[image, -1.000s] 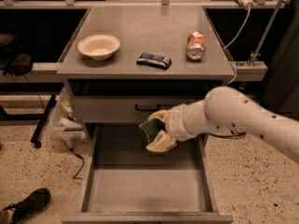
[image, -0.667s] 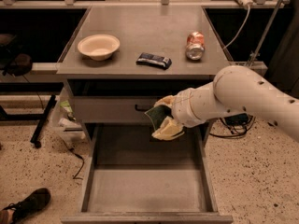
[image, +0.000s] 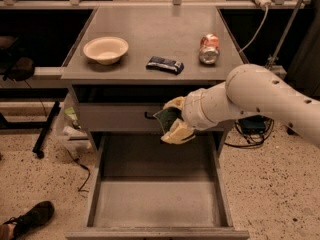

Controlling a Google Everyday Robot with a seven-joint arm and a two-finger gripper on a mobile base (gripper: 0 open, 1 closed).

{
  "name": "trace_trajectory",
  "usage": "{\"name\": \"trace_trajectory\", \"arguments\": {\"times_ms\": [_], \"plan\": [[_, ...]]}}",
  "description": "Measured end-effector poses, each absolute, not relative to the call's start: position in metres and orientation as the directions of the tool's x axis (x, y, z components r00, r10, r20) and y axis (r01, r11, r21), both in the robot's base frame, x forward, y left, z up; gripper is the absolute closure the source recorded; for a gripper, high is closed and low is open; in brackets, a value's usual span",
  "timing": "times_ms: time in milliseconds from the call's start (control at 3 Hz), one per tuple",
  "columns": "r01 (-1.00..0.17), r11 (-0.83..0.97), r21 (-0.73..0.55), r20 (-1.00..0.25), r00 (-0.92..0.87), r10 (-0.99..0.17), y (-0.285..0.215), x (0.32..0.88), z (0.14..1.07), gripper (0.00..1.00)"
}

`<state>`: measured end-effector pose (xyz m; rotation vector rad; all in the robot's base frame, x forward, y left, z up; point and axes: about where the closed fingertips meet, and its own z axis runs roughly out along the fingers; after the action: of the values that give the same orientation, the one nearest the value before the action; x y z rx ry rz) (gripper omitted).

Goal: Pick sponge from middle drawer and place on counter

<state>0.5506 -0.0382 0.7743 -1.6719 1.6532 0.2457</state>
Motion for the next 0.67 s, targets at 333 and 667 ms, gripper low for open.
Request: {"name": "trace_trajectory", "arguments": {"times_ms": [333,667], "plan": [[-0.899,0.124,-0.419,-0.592,0.167,-0.789,-0.032,0.592,0.803,1.00],[-0.843,0.128,-0.522,-0.557,0.224,-0.800,-0.015,0.638,0.866,1.00]]}}
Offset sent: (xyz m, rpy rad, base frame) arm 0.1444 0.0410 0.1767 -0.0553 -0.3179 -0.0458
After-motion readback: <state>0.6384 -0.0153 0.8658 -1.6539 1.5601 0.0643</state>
